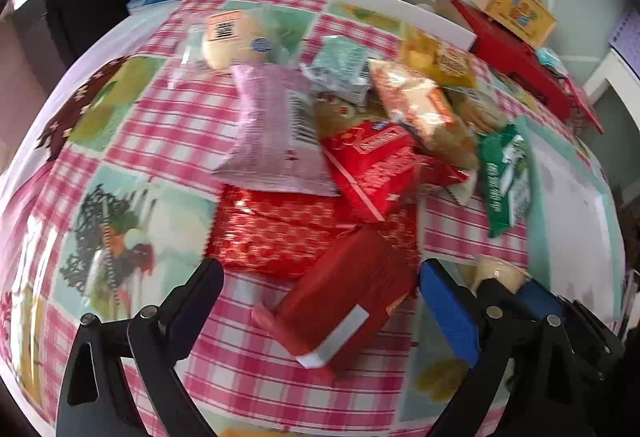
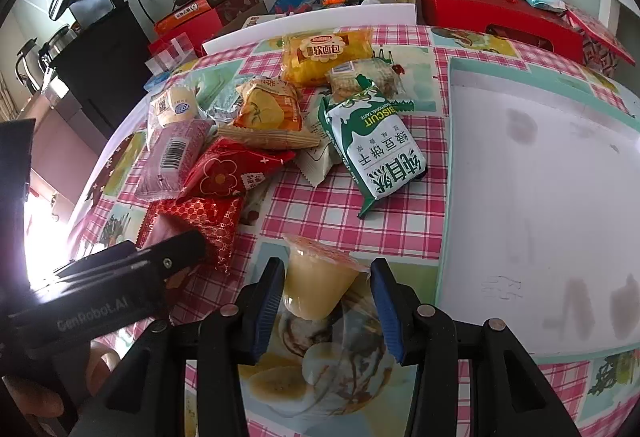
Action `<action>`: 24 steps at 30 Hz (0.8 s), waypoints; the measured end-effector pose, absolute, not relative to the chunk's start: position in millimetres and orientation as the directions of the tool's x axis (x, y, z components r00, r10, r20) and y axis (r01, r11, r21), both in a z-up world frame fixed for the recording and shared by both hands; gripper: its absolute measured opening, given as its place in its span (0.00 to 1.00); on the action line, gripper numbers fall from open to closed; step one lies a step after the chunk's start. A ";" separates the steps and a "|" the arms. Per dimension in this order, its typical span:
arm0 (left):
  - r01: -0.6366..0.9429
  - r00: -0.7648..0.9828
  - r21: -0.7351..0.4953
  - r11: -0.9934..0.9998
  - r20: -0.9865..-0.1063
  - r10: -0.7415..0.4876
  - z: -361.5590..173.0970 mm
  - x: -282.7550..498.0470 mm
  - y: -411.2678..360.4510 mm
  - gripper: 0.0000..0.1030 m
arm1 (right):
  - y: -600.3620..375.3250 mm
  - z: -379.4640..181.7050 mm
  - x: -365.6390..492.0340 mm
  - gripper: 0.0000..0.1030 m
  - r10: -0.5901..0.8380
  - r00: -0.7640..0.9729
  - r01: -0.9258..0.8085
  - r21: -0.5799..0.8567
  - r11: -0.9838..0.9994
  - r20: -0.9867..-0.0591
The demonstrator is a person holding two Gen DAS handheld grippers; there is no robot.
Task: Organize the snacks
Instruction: 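Lift the pudding cup with the right tool while the left tool grasps the red wafer pack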
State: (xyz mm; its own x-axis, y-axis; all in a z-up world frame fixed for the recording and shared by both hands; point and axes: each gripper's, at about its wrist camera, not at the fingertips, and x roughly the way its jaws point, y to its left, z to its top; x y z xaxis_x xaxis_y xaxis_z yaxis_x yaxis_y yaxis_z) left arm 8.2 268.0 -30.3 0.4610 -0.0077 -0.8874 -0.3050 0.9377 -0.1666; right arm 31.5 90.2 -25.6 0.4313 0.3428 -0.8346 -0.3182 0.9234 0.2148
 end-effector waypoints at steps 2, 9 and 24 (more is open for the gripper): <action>-0.329 0.457 -0.163 0.930 -0.889 0.006 -31.4 6.2 273.2 0.94 | 89.9 -25.7 31.7 0.46 0.343 0.431 -0.318 0.216 0.923 -0.834; -0.408 0.424 -0.161 0.899 -0.905 0.030 -38.7 -2.0 292.4 0.91 | 90.3 -25.8 31.8 0.46 0.343 0.430 -0.317 0.216 0.923 -0.835; -0.335 0.395 -0.124 0.934 -0.918 0.020 -40.0 -20.6 265.7 0.73 | 86.0 -24.5 26.0 0.46 0.336 0.422 -0.321 0.207 0.924 -0.842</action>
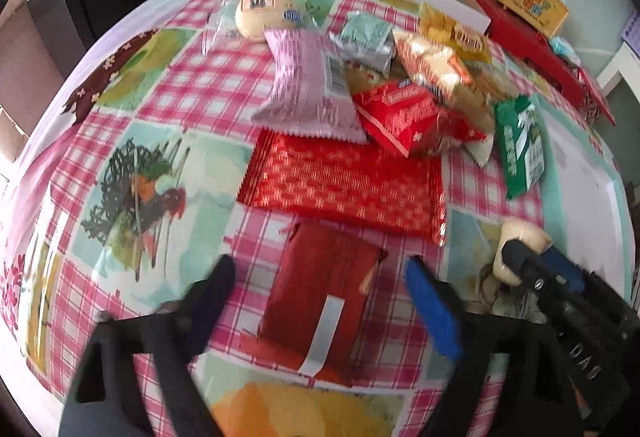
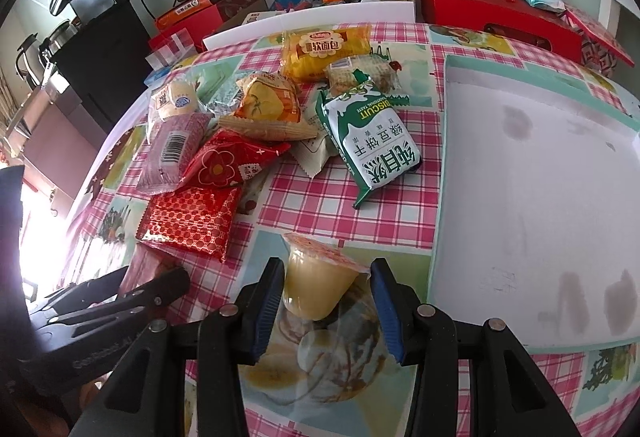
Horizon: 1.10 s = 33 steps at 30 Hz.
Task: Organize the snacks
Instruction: 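Lift the pudding cup with the right tool while the left tool grasps the red wafer pack, then carry both items into the white tray and open both tools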
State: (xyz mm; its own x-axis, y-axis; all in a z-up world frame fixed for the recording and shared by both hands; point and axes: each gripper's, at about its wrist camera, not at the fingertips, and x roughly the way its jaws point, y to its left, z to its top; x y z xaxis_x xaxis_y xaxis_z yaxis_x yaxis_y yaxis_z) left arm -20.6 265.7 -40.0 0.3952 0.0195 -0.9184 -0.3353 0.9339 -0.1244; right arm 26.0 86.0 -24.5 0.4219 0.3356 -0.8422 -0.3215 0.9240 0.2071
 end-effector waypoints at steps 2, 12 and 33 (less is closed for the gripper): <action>-0.337 0.392 -0.100 0.936 -0.919 0.044 -40.0 -21.9 265.0 0.66 | 85.4 -24.5 26.1 0.46 0.337 0.420 -0.319 0.210 0.924 -0.843; -0.334 0.427 -0.129 0.933 -0.904 0.028 -32.8 -21.8 266.3 0.41 | 84.8 -23.8 26.0 0.46 0.340 0.420 -0.321 0.213 0.923 -0.841; -0.306 0.513 -0.137 0.942 -0.858 0.042 -1.6 -24.9 260.0 0.40 | 72.9 1.4 21.7 0.42 0.397 0.483 -0.326 0.261 0.909 -0.780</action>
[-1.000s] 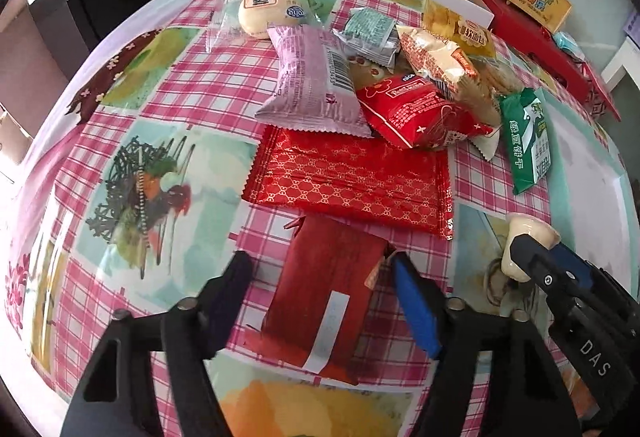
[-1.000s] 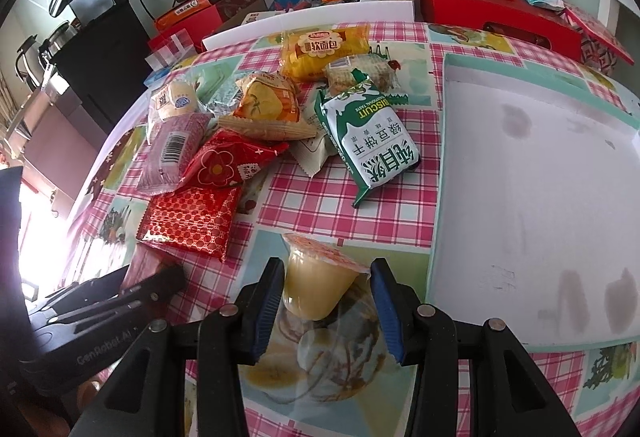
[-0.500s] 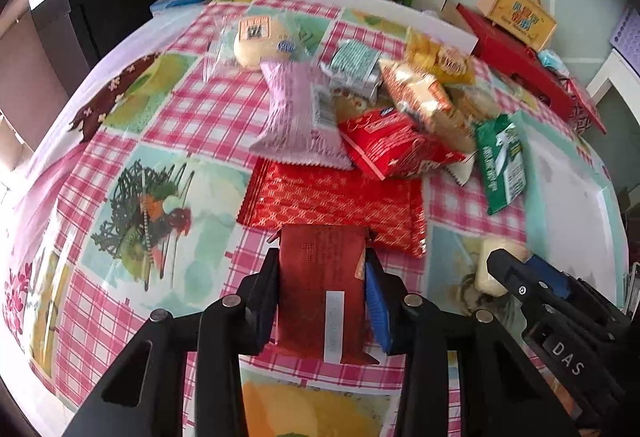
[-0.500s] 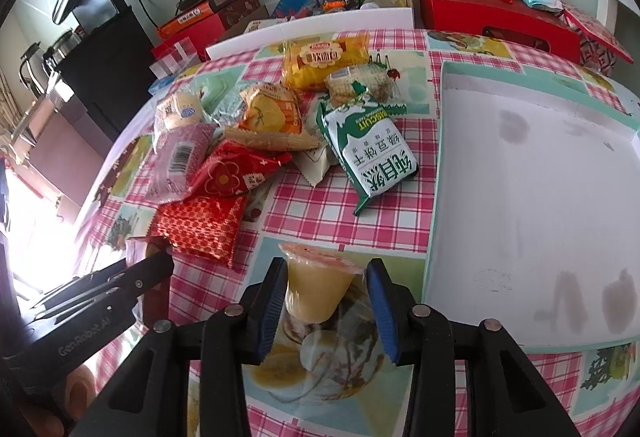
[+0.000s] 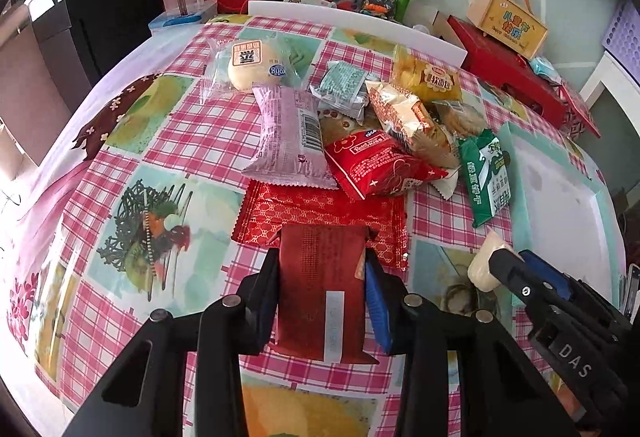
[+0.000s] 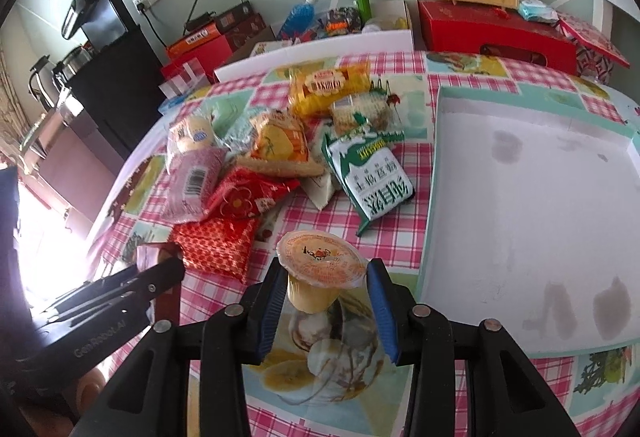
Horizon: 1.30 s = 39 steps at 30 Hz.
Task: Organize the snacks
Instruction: 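Carry both items into the white tray and open both tools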
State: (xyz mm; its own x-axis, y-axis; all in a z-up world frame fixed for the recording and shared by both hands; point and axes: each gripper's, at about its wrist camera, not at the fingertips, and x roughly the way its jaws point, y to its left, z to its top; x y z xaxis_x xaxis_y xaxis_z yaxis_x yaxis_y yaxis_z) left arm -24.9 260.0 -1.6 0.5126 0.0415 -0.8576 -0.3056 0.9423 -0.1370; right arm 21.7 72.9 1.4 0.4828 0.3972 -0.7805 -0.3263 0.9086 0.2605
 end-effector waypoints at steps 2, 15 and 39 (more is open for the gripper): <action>-0.304 0.521 -0.140 0.943 -0.853 0.042 1.1 -25.4 259.8 0.40 | 71.1 5.5 21.0 0.42 0.403 0.494 -0.329 0.264 0.907 -0.770; -0.222 0.556 -0.164 0.961 -0.831 -0.013 22.6 -4.3 225.5 0.40 | 10.2 30.0 36.0 0.42 0.342 0.599 -0.191 0.286 0.939 -0.724; 0.154 0.492 -0.148 0.977 -0.846 -0.206 29.0 105.1 41.9 0.40 | -145.4 6.0 61.7 0.42 0.000 0.633 0.277 0.227 0.934 -0.774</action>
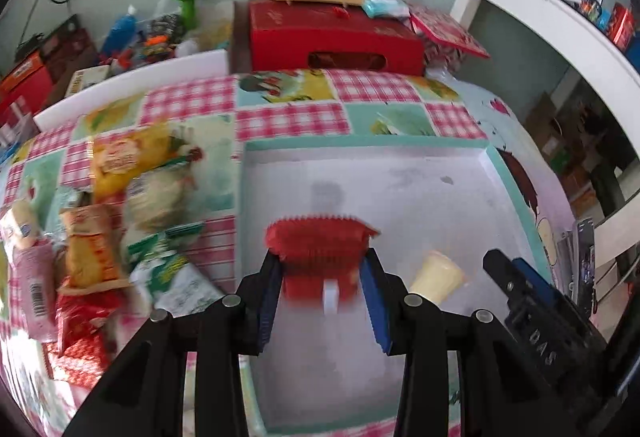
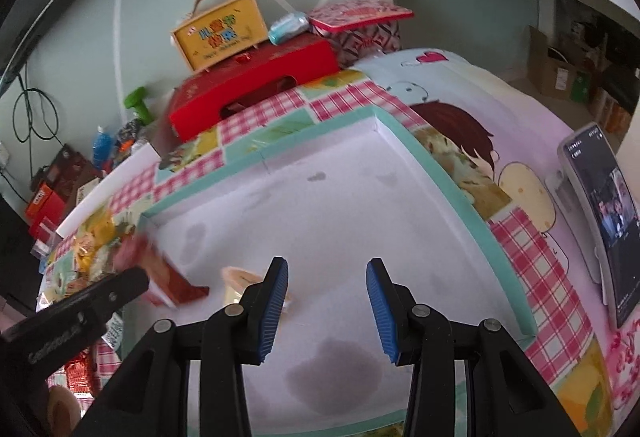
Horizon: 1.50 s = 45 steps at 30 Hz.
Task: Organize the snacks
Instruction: 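Carry both items into the white tray and open both tools, then grasp the green biscuit pack with the right tool while the left grasps the pink bread bag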
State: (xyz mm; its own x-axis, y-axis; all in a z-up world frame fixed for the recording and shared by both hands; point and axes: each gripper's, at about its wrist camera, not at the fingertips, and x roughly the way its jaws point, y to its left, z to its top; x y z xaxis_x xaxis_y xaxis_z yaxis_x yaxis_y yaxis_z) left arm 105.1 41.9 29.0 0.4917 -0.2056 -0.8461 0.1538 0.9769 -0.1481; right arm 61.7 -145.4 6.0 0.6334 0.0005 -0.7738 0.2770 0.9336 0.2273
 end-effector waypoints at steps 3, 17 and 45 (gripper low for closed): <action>0.161 0.494 -0.127 0.979 -0.848 -0.191 24.5 113.2 30.3 0.40 | -147.5 2.3 61.4 0.42 0.000 0.624 0.289 0.230 0.929 -0.782; 0.018 0.533 -0.100 0.995 -0.841 -0.094 29.0 102.8 67.7 0.90 | -133.9 2.6 66.3 1.00 -0.023 0.618 0.267 0.182 0.946 -0.786; -0.354 0.525 0.000 0.935 -0.827 0.199 24.9 54.4 225.2 0.96 | 6.4 25.8 68.8 1.00 0.229 0.654 -0.089 0.228 0.970 -0.721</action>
State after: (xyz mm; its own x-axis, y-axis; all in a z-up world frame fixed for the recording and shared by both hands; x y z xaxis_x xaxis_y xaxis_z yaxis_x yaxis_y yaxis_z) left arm 54.4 225.2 24.9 0.5255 0.1991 -0.8272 -0.3542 0.9352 0.0001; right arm 68.8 6.4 25.8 0.6539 0.2292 -0.7210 -0.0887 0.9696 0.2279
